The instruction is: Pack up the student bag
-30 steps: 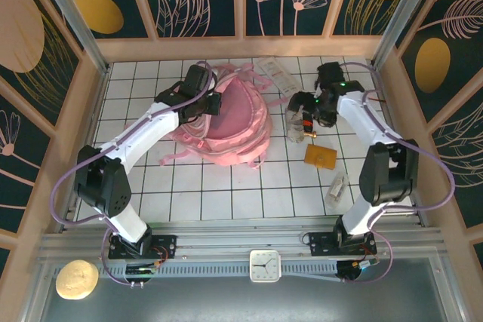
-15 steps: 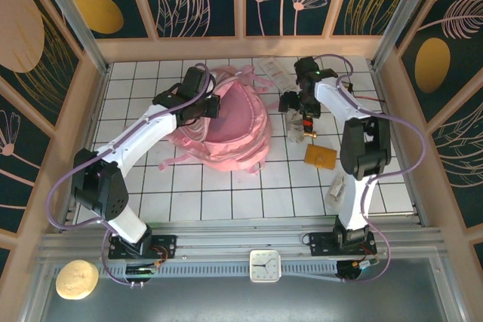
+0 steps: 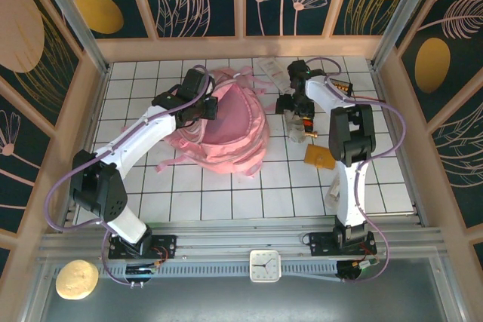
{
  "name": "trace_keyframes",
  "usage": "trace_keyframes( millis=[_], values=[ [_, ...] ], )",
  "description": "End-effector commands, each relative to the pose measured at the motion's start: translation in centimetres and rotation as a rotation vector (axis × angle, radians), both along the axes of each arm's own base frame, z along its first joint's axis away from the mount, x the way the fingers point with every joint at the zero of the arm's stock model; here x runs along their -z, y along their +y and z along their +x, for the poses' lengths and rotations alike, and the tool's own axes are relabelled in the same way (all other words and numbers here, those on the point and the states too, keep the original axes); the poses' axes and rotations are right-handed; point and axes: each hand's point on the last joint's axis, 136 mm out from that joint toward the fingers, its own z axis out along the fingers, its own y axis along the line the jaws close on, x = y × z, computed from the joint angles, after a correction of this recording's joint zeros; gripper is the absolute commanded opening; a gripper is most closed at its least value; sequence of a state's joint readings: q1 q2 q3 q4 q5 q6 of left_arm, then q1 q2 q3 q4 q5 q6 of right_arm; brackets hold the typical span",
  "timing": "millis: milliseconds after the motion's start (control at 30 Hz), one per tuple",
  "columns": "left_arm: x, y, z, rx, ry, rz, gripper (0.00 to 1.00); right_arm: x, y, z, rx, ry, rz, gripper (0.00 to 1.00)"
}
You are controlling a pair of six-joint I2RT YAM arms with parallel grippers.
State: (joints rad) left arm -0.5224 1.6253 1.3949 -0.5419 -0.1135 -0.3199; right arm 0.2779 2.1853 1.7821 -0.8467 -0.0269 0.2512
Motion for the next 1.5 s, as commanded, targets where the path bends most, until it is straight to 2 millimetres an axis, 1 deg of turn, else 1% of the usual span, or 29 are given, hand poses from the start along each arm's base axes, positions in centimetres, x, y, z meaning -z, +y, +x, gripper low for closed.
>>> trace_keyframes(
  millis=[0, 100, 267, 300, 433, 500, 600, 667, 800, 933, 1100, 1167, 1267, 1300, 1400, 1467],
  values=[
    [-1.7, 0.8, 0.4, -0.048, -0.035, -0.027, 0.0, 0.9, -0.5, -0.3, -0.017, 0.032, -0.047, 0.87],
    [-1.7, 0.7, 0.5, -0.044, -0.036, -0.029, 0.0, 1.5, -0.7, -0.6, -0.019, 0.047, -0.055, 0.86],
    [-1.6, 0.4, 0.7, -0.036, -0.032, -0.032, 0.0, 2.1, -0.9, -1.0, -0.028, 0.065, -0.065, 0.82],
    [-1.6, 0.3, 0.8, -0.035, -0.032, -0.033, 0.0, 2.1, -0.9, -1.0, -0.03, 0.063, -0.065, 0.8],
    [-1.6, 0.1, 1.0, -0.028, -0.031, -0.03, 0.0, 2.0, -0.8, -0.8, -0.029, 0.058, -0.062, 0.62],
    [-1.6, 0.2, 1.1, -0.027, -0.031, -0.028, 0.0, 1.8, -0.5, -0.8, -0.03, 0.053, -0.049, 0.58],
    [-1.8, 0.1, 1.1, -0.023, -0.033, -0.036, 0.0, 1.2, -0.1, -0.5, -0.024, 0.041, -0.03, 0.48],
    [-1.9, 0.0, 1.0, -0.02, -0.035, -0.041, 0.0, 0.0, 0.1, -0.2, -0.014, 0.021, -0.008, 0.46],
    [-2.2, -0.2, 0.9, -0.012, -0.037, -0.056, 0.0, -3.5, 0.7, 0.1, 0.019, -0.026, 0.074, 0.46],
    [-2.5, -0.4, 0.8, -0.008, -0.04, -0.073, 0.0, -7.4, 1.5, -0.2, 0.066, -0.068, 0.213, 0.46],
    [-2.6, -0.6, 0.8, -0.001, -0.042, -0.082, 0.0, -11.9, 2.1, -0.6, 0.11, -0.123, 0.342, 0.45],
    [-2.7, -0.8, 0.9, 0.004, -0.046, -0.093, 0.0, -13.6, 3.1, -0.7, 0.125, -0.138, 0.419, 0.45],
    [-3.1, -1.2, 0.9, 0.007, -0.051, -0.123, 0.0, -16.1, 6.0, -0.8, 0.138, -0.155, 0.573, 0.45],
    [-3.2, -1.4, 1.0, 0.006, -0.052, -0.136, 0.0, -16.9, 7.2, -0.8, 0.138, -0.162, 0.626, 0.45],
    [-3.7, -1.9, 1.1, 0.004, -0.055, -0.182, 0.0, -17.8, 11.1, -1.0, 0.138, -0.148, 0.756, 0.45],
    [-4.1, -2.3, 1.2, 0.004, -0.06, -0.208, 0.0, -17.6, 13.6, -1.2, 0.135, -0.127, 0.816, 0.45]
  ],
)
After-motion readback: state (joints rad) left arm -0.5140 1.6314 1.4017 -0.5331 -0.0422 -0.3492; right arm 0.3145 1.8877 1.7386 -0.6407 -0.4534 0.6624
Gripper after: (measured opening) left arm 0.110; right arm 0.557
